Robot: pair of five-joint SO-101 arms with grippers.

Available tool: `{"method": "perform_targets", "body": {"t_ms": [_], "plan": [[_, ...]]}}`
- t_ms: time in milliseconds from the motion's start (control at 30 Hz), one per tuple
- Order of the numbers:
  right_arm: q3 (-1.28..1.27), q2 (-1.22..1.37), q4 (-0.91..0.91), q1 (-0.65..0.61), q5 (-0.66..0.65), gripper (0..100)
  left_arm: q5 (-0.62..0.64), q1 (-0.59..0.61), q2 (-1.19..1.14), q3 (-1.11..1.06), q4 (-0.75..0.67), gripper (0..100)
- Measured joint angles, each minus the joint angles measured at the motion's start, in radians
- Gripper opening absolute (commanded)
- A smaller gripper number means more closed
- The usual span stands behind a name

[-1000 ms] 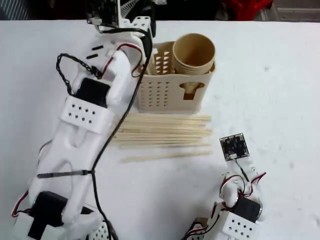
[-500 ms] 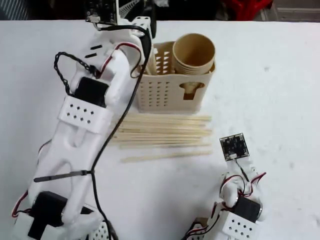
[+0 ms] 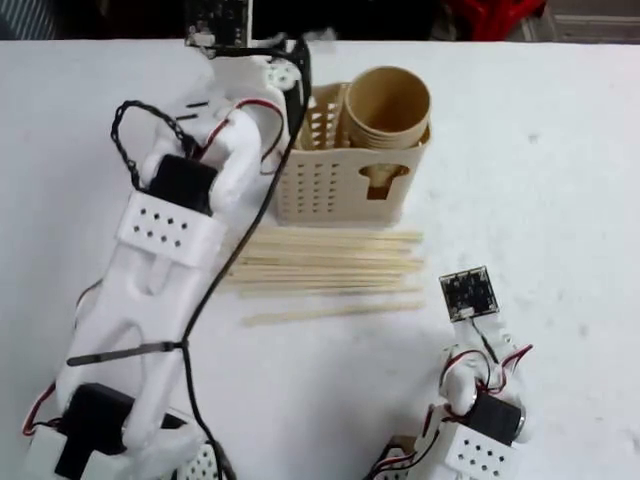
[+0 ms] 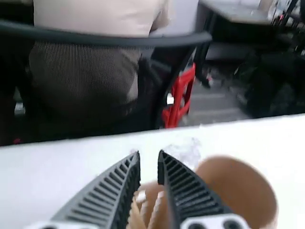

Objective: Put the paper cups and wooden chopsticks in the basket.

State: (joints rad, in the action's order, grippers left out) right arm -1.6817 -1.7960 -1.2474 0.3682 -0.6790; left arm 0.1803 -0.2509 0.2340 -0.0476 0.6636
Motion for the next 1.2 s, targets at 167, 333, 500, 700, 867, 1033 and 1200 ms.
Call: {"method": "perform_targets", "body": {"t_ms": [167, 333, 500, 700, 867, 1033, 1200], "plan": [[0.000, 0.000, 0.000, 0.000, 0.000, 1.8, 0.000, -0.031, 0.064, 0.000, 0.288, 9], [0.000, 0.000, 0.000, 0.000, 0.000, 1.8, -0.071, -0.043, 0.100, -0.060, 0.575, 9], [0.000, 0.000, 0.000, 0.000, 0.000, 1.8, -0.189, -0.048, 0.106, -0.351, 0.476, 9], [0.000, 0.000, 0.000, 0.000, 0.000, 1.8, -0.273, -0.048, 0.104, -0.710, 0.094, 9], [0.000, 0.000, 0.000, 0.000, 0.000, 1.8, -0.339, -0.046, 0.104, -0.832, -0.095, 9], [0.000, 0.000, 0.000, 0.000, 0.000, 1.8, -0.348, -0.046, 0.106, -0.841, -0.123, 9], [0.000, 0.000, 0.000, 0.000, 0.000, 1.8, -0.348, -0.046, 0.106, -0.847, -0.127, 9]]}}
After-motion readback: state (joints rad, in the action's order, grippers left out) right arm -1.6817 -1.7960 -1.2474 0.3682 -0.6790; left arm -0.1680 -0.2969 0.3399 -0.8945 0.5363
